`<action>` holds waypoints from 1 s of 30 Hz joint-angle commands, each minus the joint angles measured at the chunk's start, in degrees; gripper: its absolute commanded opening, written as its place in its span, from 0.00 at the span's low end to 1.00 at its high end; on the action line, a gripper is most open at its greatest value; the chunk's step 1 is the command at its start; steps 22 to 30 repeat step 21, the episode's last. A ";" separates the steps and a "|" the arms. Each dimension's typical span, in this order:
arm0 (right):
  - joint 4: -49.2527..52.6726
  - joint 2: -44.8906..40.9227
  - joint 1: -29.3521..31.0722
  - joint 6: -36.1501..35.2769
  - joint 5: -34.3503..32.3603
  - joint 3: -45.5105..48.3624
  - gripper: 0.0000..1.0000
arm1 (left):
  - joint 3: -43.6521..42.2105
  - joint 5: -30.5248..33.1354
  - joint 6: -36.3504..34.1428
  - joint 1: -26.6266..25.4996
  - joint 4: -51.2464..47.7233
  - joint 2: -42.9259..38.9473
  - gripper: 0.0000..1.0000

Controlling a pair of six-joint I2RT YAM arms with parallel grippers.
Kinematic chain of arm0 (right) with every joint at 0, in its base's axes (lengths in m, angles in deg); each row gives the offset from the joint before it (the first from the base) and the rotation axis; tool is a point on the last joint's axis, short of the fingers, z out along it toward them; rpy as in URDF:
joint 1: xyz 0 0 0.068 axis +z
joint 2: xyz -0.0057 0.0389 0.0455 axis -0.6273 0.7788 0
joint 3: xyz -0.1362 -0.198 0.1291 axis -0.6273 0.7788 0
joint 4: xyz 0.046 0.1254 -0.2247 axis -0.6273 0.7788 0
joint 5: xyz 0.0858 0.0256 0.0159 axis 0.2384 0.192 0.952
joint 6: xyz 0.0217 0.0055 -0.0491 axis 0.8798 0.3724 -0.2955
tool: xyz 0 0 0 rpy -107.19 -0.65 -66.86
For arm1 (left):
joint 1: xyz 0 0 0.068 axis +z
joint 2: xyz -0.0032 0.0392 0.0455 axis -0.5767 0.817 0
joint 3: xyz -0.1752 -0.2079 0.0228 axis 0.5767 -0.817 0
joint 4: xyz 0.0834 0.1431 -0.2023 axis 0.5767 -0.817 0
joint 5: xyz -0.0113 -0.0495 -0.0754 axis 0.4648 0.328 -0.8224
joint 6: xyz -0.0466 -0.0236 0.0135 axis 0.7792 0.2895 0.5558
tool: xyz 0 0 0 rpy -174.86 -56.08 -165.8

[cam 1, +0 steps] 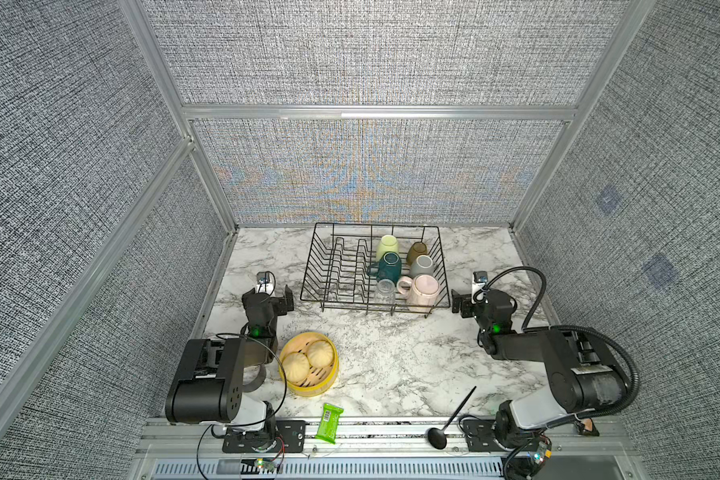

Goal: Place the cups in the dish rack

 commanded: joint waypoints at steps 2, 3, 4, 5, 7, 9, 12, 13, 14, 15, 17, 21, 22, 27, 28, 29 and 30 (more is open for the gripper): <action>0.19 0.06 -0.12 0.45 0.06 -0.33 0.99 | 0.22 -0.67 0.37 0.09 -0.12 -0.02 0.99; 0.19 0.02 -0.12 0.45 0.06 -0.35 0.99 | 0.18 -0.67 0.31 0.16 -0.08 -0.02 0.99; 0.19 0.04 -0.12 0.45 0.06 -0.33 0.99 | 0.20 -0.67 0.30 0.10 -0.12 -0.07 0.99; 0.19 0.06 -0.12 0.45 0.06 -0.32 0.99 | 0.21 -0.67 0.32 0.09 -0.16 -0.06 0.99; 0.19 0.06 -0.08 0.45 0.06 -0.33 0.99 | 0.21 -0.67 0.35 0.10 -0.12 -0.06 0.99; 0.19 0.02 -0.12 0.45 0.06 -0.43 0.99 | 0.22 -0.67 0.32 0.10 -0.12 -0.07 0.99; 0.34 0.12 -0.12 0.55 0.15 -0.42 0.99 | 0.22 -0.67 0.28 0.13 -0.13 -0.06 0.99; 0.45 0.13 -0.12 0.54 0.15 -0.52 0.99 | 0.22 -0.67 0.28 0.09 -0.12 -0.07 0.99; 0.54 0.15 -0.16 0.54 0.24 -0.59 0.99 | 0.23 -0.65 0.30 0.09 -0.11 -0.07 0.99; 0.62 0.10 -0.25 0.60 0.40 -0.61 0.99 | 0.19 -0.67 0.28 0.10 -0.12 -0.07 0.99; 0.72 0.12 -0.36 0.63 0.59 -0.68 0.99 | 0.17 -0.58 0.28 0.14 -0.13 -0.07 0.99; 0.54 0.06 -0.38 0.54 0.63 -0.48 0.99 | 0.17 -0.60 0.28 0.12 -0.12 -0.07 0.99; 0.54 0.06 -0.38 0.54 0.63 -0.48 0.99 | 0.17 -0.60 0.28 0.12 -0.12 -0.07 0.99; 0.54 0.06 -0.38 0.54 0.63 -0.48 0.99 | 0.17 -0.60 0.28 0.12 -0.12 -0.07 0.99; 0.54 0.06 -0.38 0.54 0.63 -0.48 0.99 | 0.17 -0.60 0.28 0.12 -0.12 -0.07 0.99; 0.54 0.06 -0.38 0.54 0.63 -0.48 0.99 | 0.17 -0.60 0.28 0.12 -0.12 -0.07 0.99; 0.54 0.06 -0.38 0.54 0.63 -0.48 0.99 | 0.17 -0.60 0.28 0.12 -0.12 -0.07 0.99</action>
